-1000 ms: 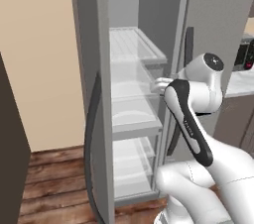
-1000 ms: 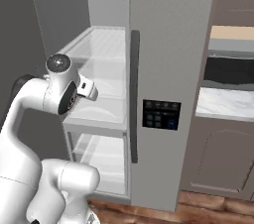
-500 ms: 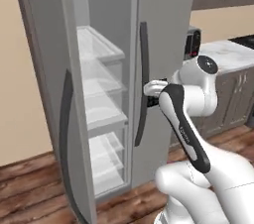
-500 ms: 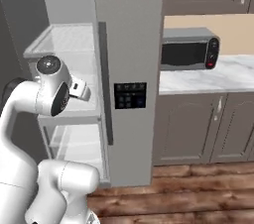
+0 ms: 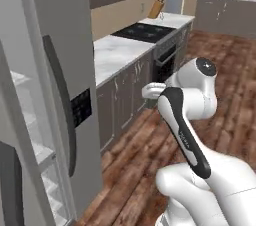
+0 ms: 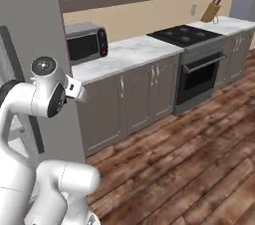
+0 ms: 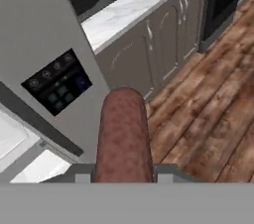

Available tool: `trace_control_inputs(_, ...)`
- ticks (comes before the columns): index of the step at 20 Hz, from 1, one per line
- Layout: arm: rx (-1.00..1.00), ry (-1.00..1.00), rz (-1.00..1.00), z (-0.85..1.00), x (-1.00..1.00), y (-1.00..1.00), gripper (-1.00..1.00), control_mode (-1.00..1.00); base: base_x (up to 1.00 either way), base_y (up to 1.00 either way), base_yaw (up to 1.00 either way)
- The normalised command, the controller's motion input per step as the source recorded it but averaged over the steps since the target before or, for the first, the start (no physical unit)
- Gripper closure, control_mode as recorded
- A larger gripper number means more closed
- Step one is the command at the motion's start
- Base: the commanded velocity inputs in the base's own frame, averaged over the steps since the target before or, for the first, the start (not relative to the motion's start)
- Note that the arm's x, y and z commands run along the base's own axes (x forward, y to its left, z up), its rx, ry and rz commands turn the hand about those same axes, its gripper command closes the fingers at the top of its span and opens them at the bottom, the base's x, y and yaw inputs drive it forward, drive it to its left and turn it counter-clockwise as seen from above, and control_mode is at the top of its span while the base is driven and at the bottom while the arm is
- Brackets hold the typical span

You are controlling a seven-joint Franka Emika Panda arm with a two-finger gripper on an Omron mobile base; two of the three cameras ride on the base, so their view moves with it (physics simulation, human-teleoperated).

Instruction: Retrieve the sausage and cheese from the fridge and place them on the cutting board on the counter.

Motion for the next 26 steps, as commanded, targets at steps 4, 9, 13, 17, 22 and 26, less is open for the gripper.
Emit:
trace_control_inputs(4, 0.0, 0.0, 0.0, 0.0, 0.0, 0.0, 1.0, 1.0, 0.0, 0.0, -0.97)
trace_control_inputs(9, 0.0, 0.0, 0.0, 0.0, 0.0, 0.0, 1.0, 1.0, 0.02, 0.0, -0.96)
trace_control_inputs(13, 0.0, 0.0, 0.0, 0.0, 0.0, 0.0, 1.0, 1.0, 0.77, 0.43, -0.7)
trace_control_inputs(17, 0.0, 0.0, 0.0, 0.0, 0.0, 0.0, 1.0, 1.0, 1.0, 0.86, -0.47)
trace_control_inputs(22, 0.0, 0.0, 0.0, 0.0, 0.0, 0.0, 1.0, 1.0, 1.0, 0.95, -0.46)
trace_control_inputs(26, 0.0, 0.0, 0.0, 0.0, 0.0, 0.0, 1.0, 1.0, 1.0, 0.98, -0.4)
